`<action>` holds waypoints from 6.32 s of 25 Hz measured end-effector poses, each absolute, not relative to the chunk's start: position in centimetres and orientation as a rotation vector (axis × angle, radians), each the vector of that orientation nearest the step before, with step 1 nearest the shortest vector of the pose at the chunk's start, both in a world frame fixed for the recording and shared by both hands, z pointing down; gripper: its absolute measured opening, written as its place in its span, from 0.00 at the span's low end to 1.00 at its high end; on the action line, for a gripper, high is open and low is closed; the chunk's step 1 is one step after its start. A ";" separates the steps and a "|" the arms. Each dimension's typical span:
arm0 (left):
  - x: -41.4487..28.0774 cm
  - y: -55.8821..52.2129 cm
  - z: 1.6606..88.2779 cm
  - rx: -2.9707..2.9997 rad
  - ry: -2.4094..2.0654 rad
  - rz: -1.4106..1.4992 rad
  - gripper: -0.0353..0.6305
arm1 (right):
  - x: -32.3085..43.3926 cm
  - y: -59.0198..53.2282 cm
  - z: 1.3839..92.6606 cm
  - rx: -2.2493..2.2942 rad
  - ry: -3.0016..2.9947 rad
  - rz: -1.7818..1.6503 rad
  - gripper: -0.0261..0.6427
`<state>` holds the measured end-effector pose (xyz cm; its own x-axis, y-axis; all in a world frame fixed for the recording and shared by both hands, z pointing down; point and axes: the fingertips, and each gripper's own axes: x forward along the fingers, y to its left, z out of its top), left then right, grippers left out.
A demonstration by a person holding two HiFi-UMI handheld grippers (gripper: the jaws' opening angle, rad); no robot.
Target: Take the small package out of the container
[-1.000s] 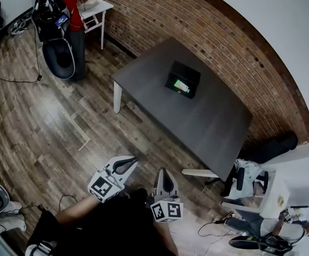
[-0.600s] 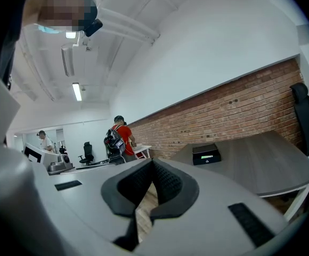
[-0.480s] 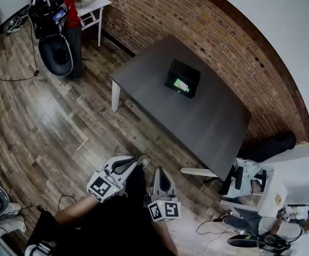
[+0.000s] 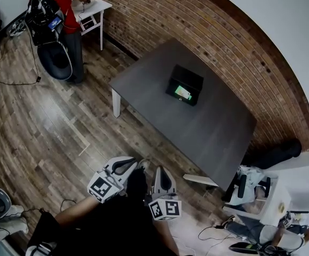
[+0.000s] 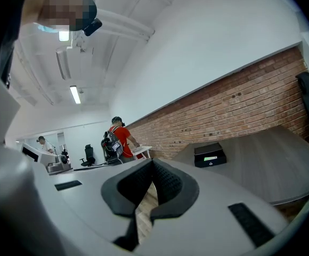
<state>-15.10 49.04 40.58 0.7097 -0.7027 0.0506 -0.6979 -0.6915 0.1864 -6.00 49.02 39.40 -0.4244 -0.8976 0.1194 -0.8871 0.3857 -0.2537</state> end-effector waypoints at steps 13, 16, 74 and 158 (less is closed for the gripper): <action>-10.0 37.5 39.6 2.703 -1.152 -0.020 0.13 | -1.0 37.5 38.5 -1.612 2.600 -0.460 0.08; -8.4 35.1 39.4 2.694 -1.165 -0.009 0.13 | 0.5 35.1 38.3 -1.600 2.608 -0.473 0.08; -2.6 0.0 44.7 2.772 -0.637 0.195 0.13 | 8.2 2.4 49.7 -2.190 2.354 -0.869 0.08; 1.5 -10.3 54.8 2.542 -0.643 0.302 0.13 | 10.5 -8.5 73.2 -1.396 3.845 -1.268 0.38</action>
<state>1.50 -10.30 54.79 0.8639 -0.3855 0.3242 -0.4956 -0.7652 0.4108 10.52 -8.50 73.15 -0.2665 -0.1455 0.9528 -0.6838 0.7252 -0.0805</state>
